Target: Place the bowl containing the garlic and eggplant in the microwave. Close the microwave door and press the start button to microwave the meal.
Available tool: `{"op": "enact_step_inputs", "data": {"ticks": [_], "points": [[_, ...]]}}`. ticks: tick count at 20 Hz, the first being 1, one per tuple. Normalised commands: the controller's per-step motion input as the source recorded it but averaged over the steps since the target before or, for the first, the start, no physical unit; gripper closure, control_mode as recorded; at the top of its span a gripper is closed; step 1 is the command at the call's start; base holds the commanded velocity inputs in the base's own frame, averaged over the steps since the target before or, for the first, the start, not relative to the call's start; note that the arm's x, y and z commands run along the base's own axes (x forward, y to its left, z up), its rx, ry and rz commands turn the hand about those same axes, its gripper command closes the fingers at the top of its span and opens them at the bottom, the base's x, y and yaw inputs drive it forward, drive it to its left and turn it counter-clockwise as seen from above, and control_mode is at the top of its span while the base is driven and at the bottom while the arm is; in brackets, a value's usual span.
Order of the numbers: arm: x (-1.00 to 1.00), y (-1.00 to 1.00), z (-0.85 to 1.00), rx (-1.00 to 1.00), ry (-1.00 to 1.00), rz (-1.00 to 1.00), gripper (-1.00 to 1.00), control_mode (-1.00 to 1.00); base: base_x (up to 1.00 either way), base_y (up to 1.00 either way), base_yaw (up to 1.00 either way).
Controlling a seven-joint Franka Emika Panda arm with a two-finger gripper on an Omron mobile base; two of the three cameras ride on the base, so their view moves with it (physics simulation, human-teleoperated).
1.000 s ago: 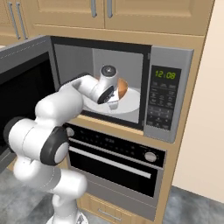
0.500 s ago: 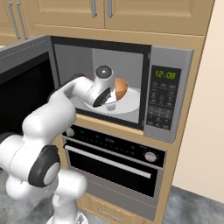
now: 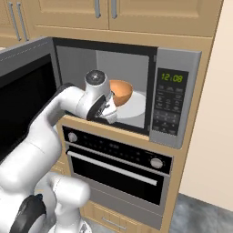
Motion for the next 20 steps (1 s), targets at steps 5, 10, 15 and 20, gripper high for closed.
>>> {"op": "enact_step_inputs", "data": {"ticks": [5,10,15,20], "points": [[-1.0,0.38,0.03,-0.28,-0.02,0.33,-1.0,-1.0,0.0,0.0,0.0],[-1.0,0.41,0.28,-0.32,0.0,0.33,-1.0,-1.0,0.0,0.0,0.0],[-0.96,0.44,0.38,-0.33,0.0,0.33,-1.0,-1.0,0.0,0.0,0.0],[-0.96,0.29,0.34,-0.33,0.0,0.36,-1.0,-1.0,0.0,0.0,0.0]]}}
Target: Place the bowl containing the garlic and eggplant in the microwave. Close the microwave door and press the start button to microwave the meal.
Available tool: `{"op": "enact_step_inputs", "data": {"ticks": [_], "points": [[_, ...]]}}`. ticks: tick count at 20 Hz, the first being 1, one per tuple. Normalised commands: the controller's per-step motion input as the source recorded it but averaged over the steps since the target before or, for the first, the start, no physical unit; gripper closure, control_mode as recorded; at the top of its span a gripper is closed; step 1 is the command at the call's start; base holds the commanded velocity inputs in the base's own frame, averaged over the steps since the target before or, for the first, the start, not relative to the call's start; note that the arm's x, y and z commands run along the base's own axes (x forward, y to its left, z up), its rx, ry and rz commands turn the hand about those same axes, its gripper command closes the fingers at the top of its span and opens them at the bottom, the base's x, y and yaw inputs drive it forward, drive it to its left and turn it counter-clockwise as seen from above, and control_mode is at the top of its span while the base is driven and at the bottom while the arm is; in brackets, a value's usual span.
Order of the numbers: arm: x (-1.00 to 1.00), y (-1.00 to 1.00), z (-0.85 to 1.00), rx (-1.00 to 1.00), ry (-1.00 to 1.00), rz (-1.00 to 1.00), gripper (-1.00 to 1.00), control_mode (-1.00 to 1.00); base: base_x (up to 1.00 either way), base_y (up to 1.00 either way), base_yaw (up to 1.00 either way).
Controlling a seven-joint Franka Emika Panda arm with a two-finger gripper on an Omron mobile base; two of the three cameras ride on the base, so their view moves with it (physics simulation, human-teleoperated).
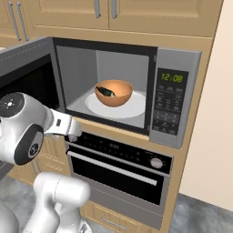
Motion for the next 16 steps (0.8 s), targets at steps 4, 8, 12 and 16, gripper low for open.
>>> {"op": "enact_step_inputs", "data": {"ticks": [4,8,12,16], "points": [[-0.67,0.04,0.36,-0.31,-0.01,0.4,-1.0,-1.0,0.0,0.0,0.0],[-0.3,0.17,0.35,-0.29,0.0,0.36,-1.0,-1.0,0.0,0.0,0.0],[-0.03,0.61,0.11,-0.26,-0.03,0.26,-1.0,-1.0,0.0,0.0,0.0],[-0.42,0.59,0.14,-0.26,-0.04,0.22,-1.0,-1.0,0.0,0.0,0.0]]}}
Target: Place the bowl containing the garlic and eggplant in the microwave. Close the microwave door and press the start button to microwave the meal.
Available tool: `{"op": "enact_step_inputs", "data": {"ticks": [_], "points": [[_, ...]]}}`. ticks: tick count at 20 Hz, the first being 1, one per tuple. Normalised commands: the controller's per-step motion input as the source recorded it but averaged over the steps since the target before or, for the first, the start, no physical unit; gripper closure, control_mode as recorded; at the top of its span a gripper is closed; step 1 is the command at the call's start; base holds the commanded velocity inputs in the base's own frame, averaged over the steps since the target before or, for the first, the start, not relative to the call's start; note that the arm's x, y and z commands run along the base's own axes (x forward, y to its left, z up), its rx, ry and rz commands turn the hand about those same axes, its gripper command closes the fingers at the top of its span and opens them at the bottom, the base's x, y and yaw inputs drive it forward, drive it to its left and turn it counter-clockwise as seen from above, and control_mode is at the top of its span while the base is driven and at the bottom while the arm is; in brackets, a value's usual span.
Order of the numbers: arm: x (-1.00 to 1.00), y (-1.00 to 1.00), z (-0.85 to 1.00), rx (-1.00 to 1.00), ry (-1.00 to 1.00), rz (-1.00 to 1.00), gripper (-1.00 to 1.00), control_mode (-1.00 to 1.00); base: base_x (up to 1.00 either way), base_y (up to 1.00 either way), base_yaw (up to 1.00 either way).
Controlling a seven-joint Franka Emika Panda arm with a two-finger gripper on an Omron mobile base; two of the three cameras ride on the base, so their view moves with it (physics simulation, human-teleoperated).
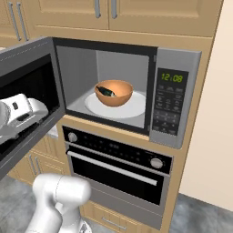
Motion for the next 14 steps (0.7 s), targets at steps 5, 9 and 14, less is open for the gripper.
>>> {"op": "enact_step_inputs", "data": {"ticks": [5,9,14], "points": [[-0.56,0.58,0.06,-0.24,-0.1,0.17,-1.0,-1.0,0.0,0.0,0.0],[-0.49,0.59,0.14,-0.23,-0.1,0.1,-1.0,-1.0,0.0,0.0,0.0],[-0.27,0.67,0.11,-0.23,-0.07,0.06,-1.0,-1.0,0.0,0.0,0.0]]}}
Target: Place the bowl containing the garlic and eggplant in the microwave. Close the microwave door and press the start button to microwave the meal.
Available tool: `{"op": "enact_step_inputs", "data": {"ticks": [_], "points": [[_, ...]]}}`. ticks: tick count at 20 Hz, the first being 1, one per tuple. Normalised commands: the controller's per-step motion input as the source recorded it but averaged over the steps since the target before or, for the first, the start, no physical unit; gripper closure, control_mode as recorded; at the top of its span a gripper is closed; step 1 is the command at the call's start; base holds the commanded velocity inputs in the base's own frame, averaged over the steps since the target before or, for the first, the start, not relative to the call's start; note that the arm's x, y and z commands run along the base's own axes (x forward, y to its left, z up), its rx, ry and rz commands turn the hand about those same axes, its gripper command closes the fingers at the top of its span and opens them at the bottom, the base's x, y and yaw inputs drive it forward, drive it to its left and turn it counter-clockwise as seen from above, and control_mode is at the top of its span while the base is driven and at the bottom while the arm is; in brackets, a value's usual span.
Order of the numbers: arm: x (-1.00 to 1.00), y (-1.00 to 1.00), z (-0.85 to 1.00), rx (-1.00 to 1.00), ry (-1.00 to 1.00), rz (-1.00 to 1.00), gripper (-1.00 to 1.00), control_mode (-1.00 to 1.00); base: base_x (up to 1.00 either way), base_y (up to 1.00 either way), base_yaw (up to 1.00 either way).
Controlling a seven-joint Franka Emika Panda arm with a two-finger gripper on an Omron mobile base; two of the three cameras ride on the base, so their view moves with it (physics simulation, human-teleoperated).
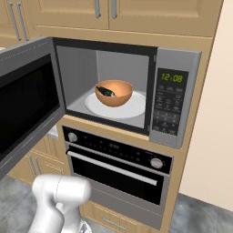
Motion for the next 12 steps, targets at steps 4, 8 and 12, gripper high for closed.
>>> {"op": "enact_step_inputs", "data": {"ticks": [4,8,12], "points": [[-0.17,0.76,0.01,-0.25,-0.05,0.02,-1.0,-1.0,0.0,0.0,0.0],[0.0,0.73,0.0,-0.23,-0.02,0.0,-1.0,-1.0,0.0,0.0,0.0],[0.0,0.63,0.0,-0.19,0.0,0.0,-1.0,-1.0,0.0,0.0,0.0]]}}
